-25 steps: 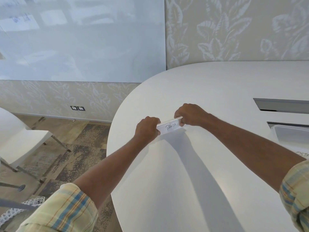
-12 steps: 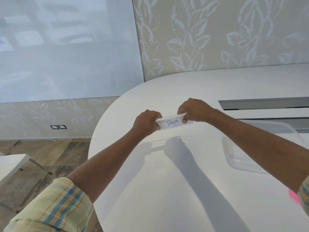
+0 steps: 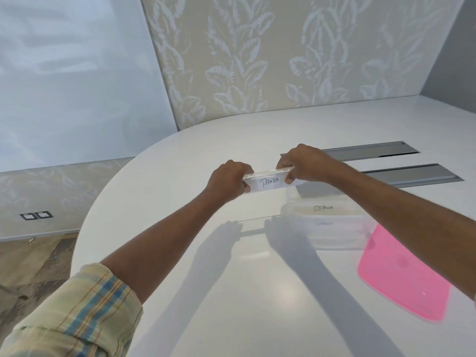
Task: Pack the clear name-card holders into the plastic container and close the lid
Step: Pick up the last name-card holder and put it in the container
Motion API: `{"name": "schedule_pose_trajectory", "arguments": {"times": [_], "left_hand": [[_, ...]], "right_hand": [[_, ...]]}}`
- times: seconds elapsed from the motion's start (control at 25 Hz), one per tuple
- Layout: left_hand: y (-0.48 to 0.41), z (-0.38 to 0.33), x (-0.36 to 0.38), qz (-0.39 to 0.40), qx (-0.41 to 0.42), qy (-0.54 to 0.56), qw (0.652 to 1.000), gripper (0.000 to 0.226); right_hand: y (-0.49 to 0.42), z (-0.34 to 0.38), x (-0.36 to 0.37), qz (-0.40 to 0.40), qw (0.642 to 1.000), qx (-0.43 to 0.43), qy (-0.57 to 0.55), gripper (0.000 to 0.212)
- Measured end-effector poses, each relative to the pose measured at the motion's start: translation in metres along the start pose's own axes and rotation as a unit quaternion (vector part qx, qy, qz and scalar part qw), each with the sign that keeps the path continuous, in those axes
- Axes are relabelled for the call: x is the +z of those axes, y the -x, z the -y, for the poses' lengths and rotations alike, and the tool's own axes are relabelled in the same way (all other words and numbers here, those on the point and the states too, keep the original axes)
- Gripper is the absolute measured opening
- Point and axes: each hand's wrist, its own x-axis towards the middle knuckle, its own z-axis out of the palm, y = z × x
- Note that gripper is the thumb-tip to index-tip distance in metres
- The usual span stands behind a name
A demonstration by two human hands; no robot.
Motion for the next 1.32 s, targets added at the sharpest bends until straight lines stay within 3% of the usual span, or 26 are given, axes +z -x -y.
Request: {"name": "schedule_pose_trajectory", "arguments": {"times": [0.36, 0.6, 0.8, 1.08, 1.32], "left_hand": [[-0.044, -0.094, 0.039, 0.027, 0.032, 0.009, 0.999, 0.042], [-0.069, -0.128, 0.072, 0.042, 0.046, -0.004, 0.998, 0.046], [-0.084, -0.143, 0.096, 0.048, 0.058, -0.037, 0.996, 0.052], [-0.099, -0.142, 0.119, 0.124, 0.053, -0.081, 0.988, 0.06], [-0.103, -0.135, 0.131, 0.154, 0.067, -0.126, 0.978, 0.062]], "right_hand": [[0.046, -0.099, -0.009, 0.003, 0.999, 0.048, -0.008, 0.052], [0.061, -0.148, 0.006, 0.006, 0.998, 0.065, -0.022, 0.037], [0.062, -0.177, 0.025, 0.003, 0.999, 0.048, -0.006, 0.04], [0.05, -0.185, 0.056, 0.041, 0.997, 0.022, 0.061, 0.03], [0.039, -0.188, 0.08, 0.049, 0.996, 0.004, 0.072, 0.033]]}}
